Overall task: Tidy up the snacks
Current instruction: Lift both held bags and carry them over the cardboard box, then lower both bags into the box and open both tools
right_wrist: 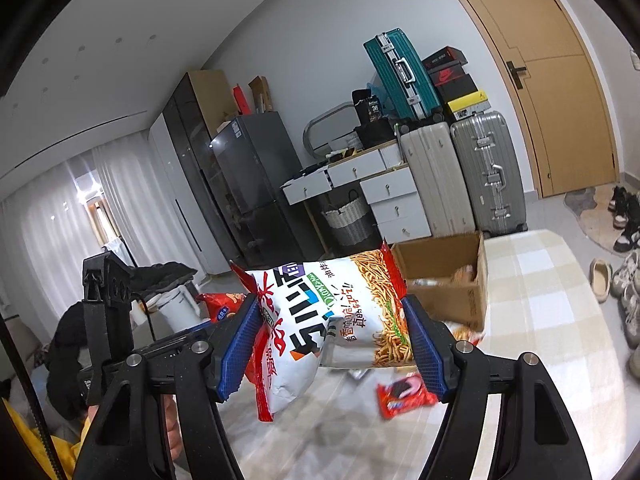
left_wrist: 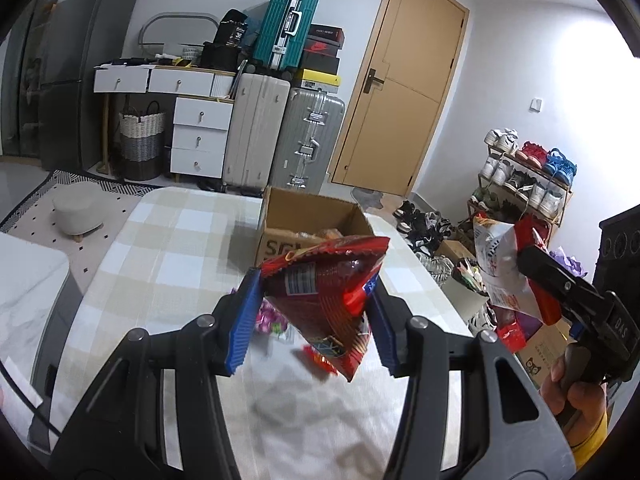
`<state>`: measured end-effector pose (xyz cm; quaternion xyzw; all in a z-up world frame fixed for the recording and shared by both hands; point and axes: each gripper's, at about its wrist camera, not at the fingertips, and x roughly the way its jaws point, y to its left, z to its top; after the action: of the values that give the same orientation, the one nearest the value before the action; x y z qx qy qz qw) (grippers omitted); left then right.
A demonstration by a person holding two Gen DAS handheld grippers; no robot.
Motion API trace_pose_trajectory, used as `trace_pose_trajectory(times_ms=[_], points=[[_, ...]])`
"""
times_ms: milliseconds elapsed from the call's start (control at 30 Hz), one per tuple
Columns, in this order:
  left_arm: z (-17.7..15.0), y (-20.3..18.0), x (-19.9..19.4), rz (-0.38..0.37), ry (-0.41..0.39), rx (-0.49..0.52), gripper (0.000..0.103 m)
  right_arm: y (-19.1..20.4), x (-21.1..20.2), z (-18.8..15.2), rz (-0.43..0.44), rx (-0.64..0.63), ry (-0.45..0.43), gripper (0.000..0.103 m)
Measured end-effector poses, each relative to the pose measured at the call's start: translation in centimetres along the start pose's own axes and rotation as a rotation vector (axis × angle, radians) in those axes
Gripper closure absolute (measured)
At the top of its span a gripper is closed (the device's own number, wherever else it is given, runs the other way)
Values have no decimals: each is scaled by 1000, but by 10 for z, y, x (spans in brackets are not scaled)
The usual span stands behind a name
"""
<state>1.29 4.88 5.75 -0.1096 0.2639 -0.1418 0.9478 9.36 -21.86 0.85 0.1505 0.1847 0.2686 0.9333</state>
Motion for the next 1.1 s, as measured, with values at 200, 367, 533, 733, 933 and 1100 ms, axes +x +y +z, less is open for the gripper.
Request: trace_pose_trajectory(times_ms=[200, 367, 533, 733, 933, 1100], points=[[26, -7, 29, -7, 6, 17, 55, -11, 20, 24, -8, -8, -10, 32], [56, -8, 67, -7, 15, -6, 55, -16, 47, 50, -39, -57, -6, 32], [81, -11, 122, -3, 45, -16, 55, -32, 82, 77, -46, -50, 7, 32], [115, -7, 205, 2, 85, -34, 55, -55, 130, 105, -81, -74, 34, 32], [142, 2, 282, 22, 124, -32, 55, -84, 175, 113, -138, -85, 79, 32], [152, 10, 338, 29, 165, -40, 55, -110, 211, 105, -160, -52, 128, 32]])
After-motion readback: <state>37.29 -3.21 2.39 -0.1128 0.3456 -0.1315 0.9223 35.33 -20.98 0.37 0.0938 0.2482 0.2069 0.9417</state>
